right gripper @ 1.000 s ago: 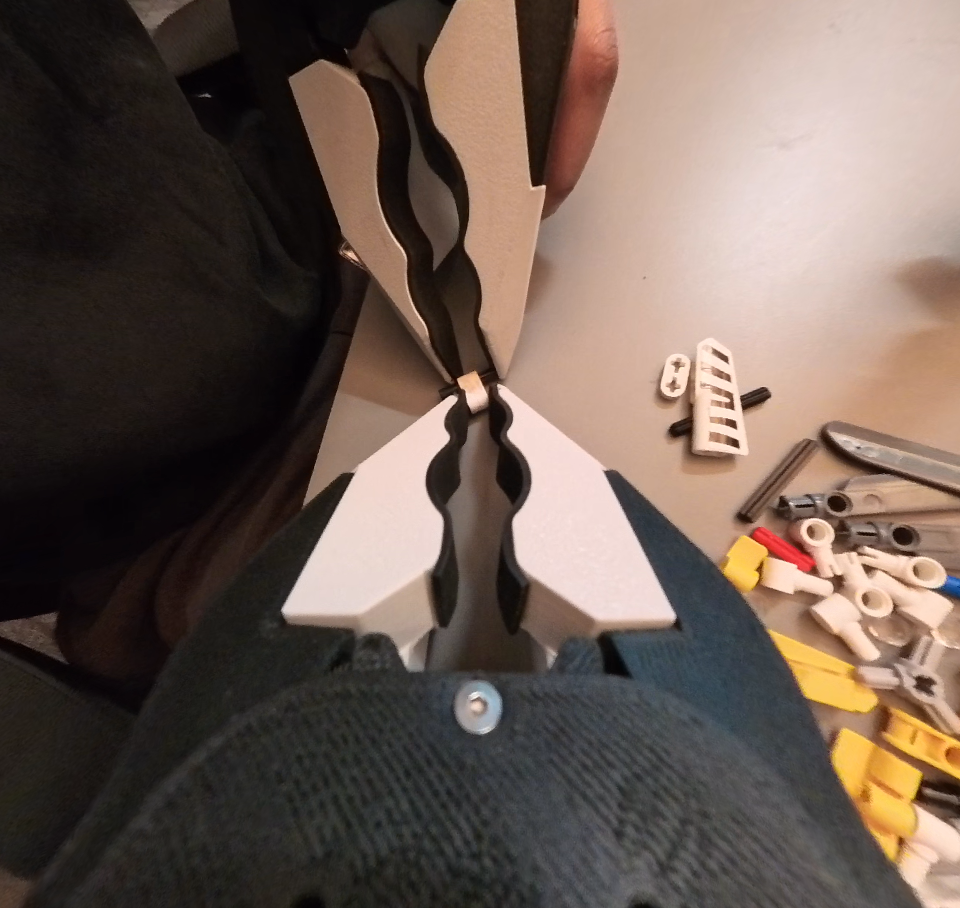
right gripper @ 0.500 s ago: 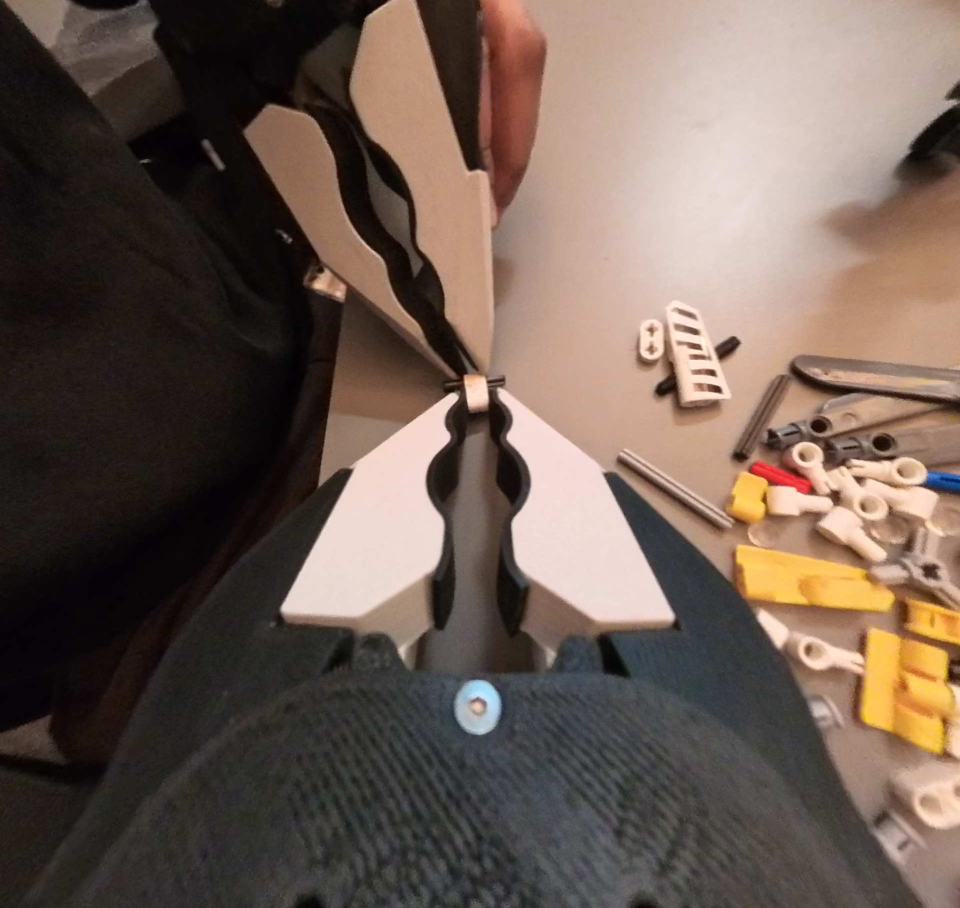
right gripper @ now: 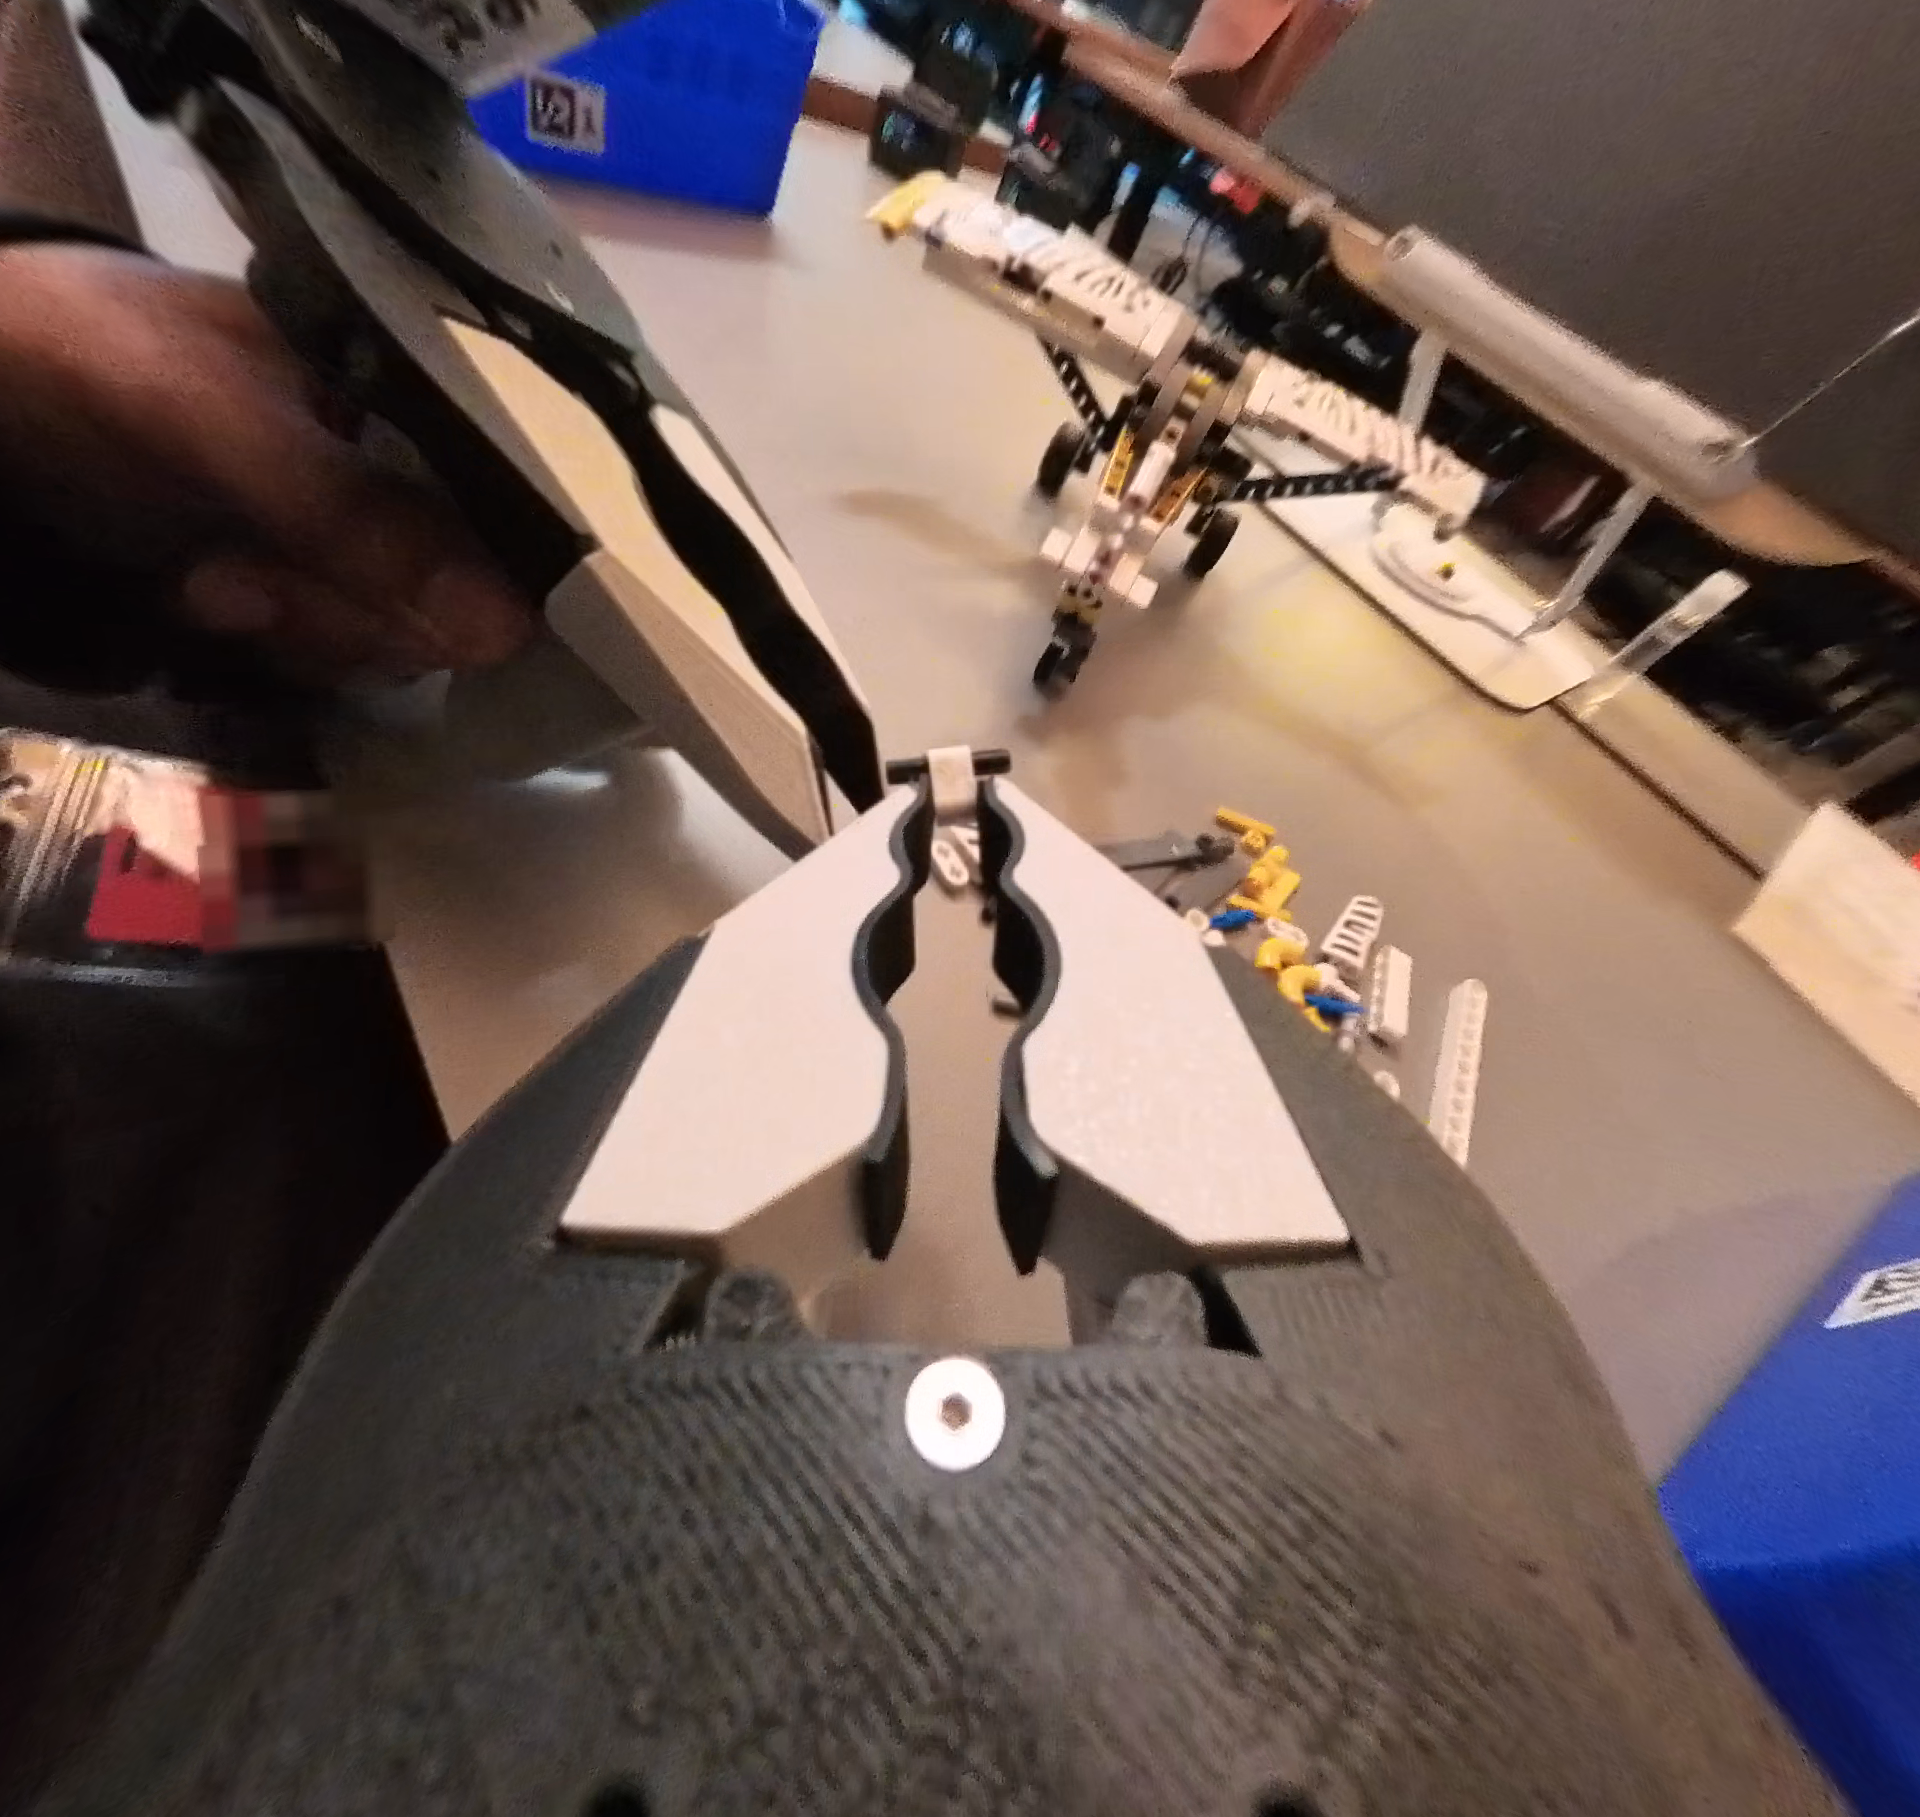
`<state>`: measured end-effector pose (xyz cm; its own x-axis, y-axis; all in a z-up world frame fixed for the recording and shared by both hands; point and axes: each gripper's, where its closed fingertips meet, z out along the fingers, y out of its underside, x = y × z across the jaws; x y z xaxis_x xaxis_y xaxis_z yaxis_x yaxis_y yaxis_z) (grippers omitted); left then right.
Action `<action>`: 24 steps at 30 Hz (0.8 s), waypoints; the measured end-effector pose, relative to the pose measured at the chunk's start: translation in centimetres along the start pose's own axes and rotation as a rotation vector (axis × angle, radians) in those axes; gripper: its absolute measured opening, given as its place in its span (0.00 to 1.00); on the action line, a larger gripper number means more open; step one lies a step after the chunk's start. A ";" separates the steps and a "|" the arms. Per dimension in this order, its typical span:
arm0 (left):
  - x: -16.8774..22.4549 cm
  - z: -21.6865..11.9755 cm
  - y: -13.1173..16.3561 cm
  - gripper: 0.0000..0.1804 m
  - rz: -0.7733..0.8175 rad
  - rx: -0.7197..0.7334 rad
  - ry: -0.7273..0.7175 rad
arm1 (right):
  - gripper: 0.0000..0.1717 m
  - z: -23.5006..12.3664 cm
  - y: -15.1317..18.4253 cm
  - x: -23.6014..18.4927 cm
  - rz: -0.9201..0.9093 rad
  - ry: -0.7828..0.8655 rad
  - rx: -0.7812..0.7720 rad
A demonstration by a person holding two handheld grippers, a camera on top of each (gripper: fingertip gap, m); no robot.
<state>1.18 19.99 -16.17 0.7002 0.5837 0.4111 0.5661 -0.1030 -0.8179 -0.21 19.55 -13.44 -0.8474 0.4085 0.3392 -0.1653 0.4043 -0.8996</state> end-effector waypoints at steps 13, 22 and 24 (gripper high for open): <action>2.2 -2.2 -2.7 0.09 -0.219 0.276 0.311 | 0.04 -1.3 -2.5 0.0 -0.190 0.265 0.188; 2.3 -2.4 -2.8 0.00 -0.244 0.280 0.353 | 0.04 -0.9 -2.3 -0.9 -0.236 0.219 0.174; 2.3 -2.5 -2.8 0.00 -0.257 0.280 0.364 | 0.04 -0.9 -2.3 -1.0 -0.221 0.198 0.173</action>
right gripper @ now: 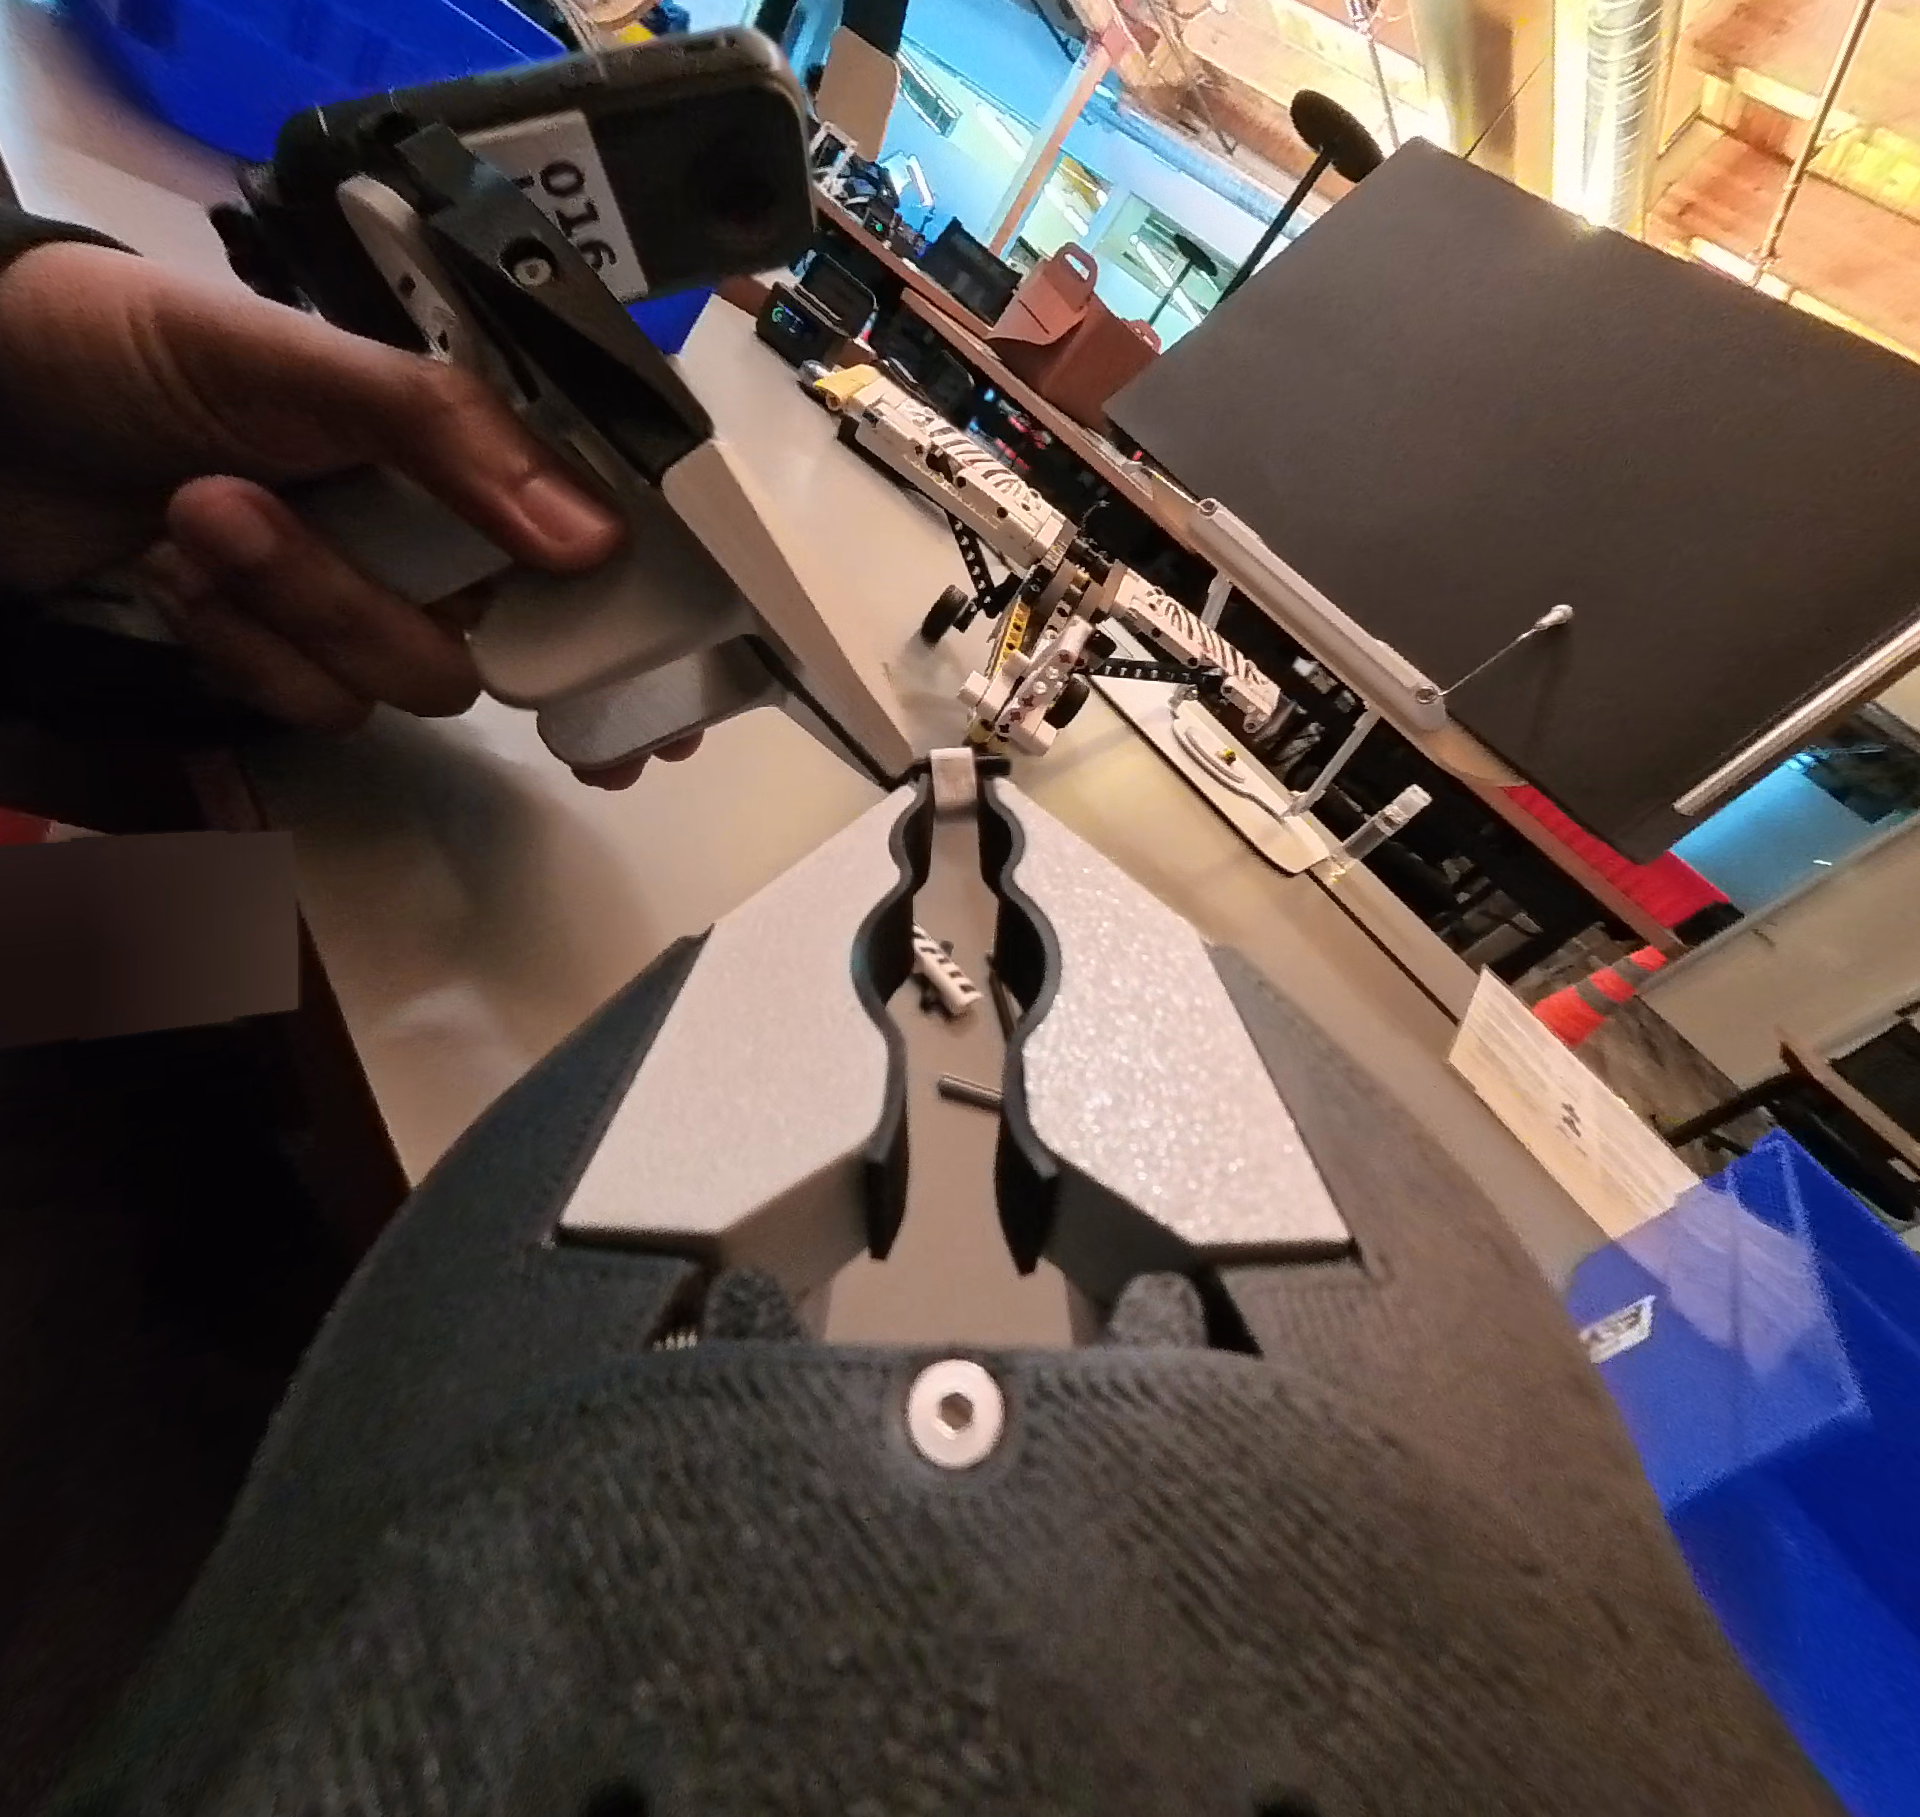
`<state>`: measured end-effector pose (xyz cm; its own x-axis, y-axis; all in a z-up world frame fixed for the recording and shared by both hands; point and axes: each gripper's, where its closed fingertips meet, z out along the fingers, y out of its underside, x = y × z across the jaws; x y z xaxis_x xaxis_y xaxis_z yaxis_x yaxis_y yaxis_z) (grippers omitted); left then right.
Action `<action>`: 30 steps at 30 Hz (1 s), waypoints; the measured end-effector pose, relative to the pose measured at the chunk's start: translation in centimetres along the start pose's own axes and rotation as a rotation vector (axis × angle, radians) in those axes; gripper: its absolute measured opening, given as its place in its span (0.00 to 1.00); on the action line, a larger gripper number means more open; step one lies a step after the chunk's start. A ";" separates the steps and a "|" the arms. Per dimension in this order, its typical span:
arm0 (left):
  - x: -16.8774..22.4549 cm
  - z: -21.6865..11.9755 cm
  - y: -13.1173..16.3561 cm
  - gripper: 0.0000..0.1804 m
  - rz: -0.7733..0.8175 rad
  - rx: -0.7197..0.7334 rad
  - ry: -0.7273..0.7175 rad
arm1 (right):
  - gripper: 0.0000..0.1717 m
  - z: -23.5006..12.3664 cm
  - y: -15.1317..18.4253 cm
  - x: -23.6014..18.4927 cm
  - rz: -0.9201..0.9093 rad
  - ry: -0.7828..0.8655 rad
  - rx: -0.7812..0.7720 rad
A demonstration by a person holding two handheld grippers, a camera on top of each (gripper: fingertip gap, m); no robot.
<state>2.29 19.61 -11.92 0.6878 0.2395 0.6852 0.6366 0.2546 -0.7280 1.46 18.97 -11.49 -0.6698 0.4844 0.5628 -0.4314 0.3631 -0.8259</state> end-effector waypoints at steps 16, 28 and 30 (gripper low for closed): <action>1.6 0.1 1.0 0.00 -0.017 -0.079 0.131 | 0.20 -1.8 -1.6 0.2 0.198 -0.171 0.153; 2.7 0.1 1.7 0.00 -0.056 -0.141 0.230 | 0.19 -2.6 -1.9 -1.4 0.224 -0.307 0.151; 2.7 0.1 1.8 0.00 -0.056 -0.145 0.229 | 0.18 -2.4 -1.7 -1.8 0.191 -0.302 0.129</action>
<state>5.22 20.83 -11.38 0.7009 0.0067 0.7133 0.7075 0.1205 -0.6963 4.80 19.38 -11.00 -0.8852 0.2697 0.3790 -0.3413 0.1770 -0.9231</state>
